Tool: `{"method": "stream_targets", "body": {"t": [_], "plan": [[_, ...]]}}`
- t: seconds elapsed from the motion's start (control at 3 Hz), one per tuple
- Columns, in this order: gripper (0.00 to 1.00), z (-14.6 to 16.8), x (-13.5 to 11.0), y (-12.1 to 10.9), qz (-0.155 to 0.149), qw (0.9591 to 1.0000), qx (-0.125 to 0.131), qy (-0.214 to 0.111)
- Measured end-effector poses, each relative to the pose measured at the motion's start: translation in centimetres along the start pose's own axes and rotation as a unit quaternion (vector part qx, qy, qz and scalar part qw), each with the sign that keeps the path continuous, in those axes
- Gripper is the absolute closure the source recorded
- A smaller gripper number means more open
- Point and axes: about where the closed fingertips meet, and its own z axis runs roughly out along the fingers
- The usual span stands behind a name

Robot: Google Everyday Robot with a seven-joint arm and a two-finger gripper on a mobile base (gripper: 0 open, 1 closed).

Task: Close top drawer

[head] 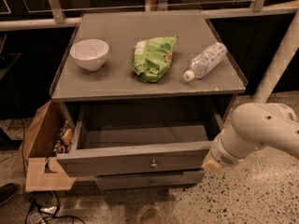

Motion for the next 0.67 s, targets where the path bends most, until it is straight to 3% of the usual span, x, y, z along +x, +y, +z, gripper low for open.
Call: {"method": "stream_targets", "body": {"t": [0.67], "plan": [[0.03,0.0,0.0,0.0,0.0,1.0,0.0,0.0]]}}
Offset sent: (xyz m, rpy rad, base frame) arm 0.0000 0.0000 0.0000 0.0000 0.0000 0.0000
